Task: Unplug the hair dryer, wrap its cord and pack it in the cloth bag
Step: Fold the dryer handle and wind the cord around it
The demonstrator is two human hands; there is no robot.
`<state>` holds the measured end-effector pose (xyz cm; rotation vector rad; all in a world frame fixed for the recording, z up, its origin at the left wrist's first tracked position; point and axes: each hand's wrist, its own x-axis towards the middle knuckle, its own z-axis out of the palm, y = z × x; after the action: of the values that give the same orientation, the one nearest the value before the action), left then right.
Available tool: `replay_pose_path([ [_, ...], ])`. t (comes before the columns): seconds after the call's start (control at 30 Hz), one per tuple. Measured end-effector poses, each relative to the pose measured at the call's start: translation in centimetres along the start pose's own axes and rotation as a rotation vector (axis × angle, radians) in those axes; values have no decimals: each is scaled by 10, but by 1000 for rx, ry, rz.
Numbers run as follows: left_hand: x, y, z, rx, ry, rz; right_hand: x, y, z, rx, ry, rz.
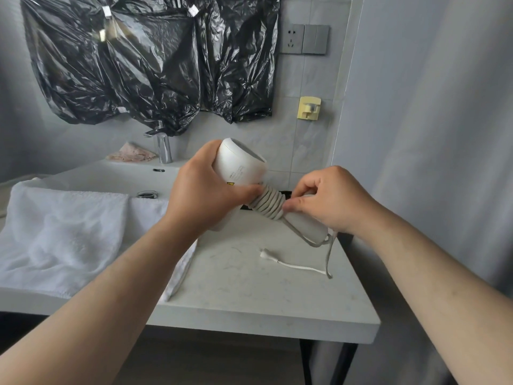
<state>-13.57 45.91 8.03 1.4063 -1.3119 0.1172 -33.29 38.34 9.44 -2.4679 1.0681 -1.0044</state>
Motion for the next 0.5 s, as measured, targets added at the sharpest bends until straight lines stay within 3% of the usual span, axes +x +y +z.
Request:
replay_pose_path([
  [0.27,4,-4,0,-206,-79,-27,-1,8,-1,459,-99,71],
  [0.5,-3,-15,5,-326,-91,-99,5,15,0,484,-380,196],
])
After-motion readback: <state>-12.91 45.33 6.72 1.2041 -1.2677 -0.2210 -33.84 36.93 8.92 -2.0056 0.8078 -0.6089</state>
